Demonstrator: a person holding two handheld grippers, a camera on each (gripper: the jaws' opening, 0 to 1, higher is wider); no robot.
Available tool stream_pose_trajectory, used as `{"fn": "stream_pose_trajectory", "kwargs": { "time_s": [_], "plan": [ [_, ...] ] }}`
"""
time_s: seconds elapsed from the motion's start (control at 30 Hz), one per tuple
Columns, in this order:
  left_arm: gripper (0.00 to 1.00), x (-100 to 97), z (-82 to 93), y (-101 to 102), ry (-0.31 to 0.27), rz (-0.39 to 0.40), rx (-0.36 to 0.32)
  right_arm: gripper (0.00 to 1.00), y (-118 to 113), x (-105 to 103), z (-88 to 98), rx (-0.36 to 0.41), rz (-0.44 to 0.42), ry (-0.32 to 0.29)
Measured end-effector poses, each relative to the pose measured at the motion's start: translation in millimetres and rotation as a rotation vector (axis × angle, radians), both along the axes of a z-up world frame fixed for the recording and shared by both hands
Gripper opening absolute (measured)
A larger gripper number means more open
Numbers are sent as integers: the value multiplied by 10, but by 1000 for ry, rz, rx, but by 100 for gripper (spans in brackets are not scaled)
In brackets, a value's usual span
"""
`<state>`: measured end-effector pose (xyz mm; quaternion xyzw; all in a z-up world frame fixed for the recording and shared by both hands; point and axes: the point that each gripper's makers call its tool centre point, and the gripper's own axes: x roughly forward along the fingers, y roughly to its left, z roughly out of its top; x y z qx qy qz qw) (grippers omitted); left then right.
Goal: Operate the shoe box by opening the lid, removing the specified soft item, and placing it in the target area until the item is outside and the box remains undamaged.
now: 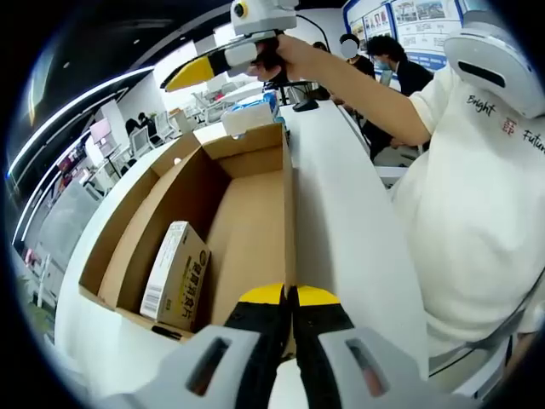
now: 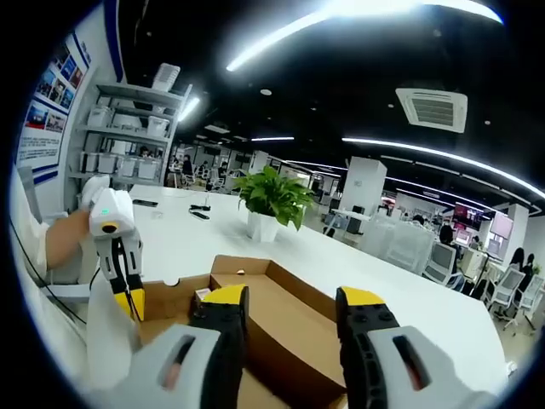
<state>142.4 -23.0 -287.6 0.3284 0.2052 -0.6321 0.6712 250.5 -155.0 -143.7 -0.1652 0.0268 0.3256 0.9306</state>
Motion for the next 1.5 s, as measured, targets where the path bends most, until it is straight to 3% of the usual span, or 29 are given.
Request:
{"fn": "stream_pose_trajectory", "kwargs": {
  "time_s": [0.1, 0.23, 0.33, 0.47, 0.53, 0.57, 0.63, 0.87, 0.9, 1.0, 1.1, 1.17, 1.3, 1.43, 1.5],
  "plan": [
    [2, -1, 1, 0, 0, -2, -1, 43, 6, 18, -98, -74, -22, -6],
    [2, -3, 1, 2, -5, 0, -5, 40, 109, 20, -196, -108, -1, -22],
    [2, -7, 0, 1, -8, -5, -3, 39, 196, 52, -285, -86, 20, -1],
    [2, -14, 0, 4, -23, -20, -6, 32, 362, 88, -477, 6, 59, 105],
    [2, -12, 2, 3, -23, -20, -9, 33, 503, 60, -657, -63, 117, 136],
    [2, -11, 2, 3, -20, -17, -8, 34, 555, 56, -773, -135, 122, 142],
    [2, -13, 0, 0, -25, -20, -4, 34, 620, 92, -880, -232, 116, 110],
    [2, -11, 0, 3, -23, -10, -5, 31, 777, 41, -1032, -251, 128, 135],
    [2, -10, -2, 3, -17, -8, -3, 31, 773, 186, -1029, -257, 128, 142],
    [2, -10, -4, 5, -17, -12, 2, 31, 803, 339, -1067, -294, 145, 153],
    [2, -9, -3, 8, -29, -11, -3, 30, 895, 244, -1105, -316, 169, 144],
    [2, -6, -1, 9, -34, -10, -3, 29, 947, 180, -1160, -351, 198, 166],
    [2, -8, -2, 9, -34, -11, -1, 25, 1052, 59, -1213, -440, 241, 150],
    [2, -8, -2, 11, -29, -7, -2, 28, 1105, 26, -1278, -495, 253, 144],
    [2, -10, -2, 12, -30, -7, -4, 28, 1135, 149, -1277, -492, 257, 157]
  ]
}}
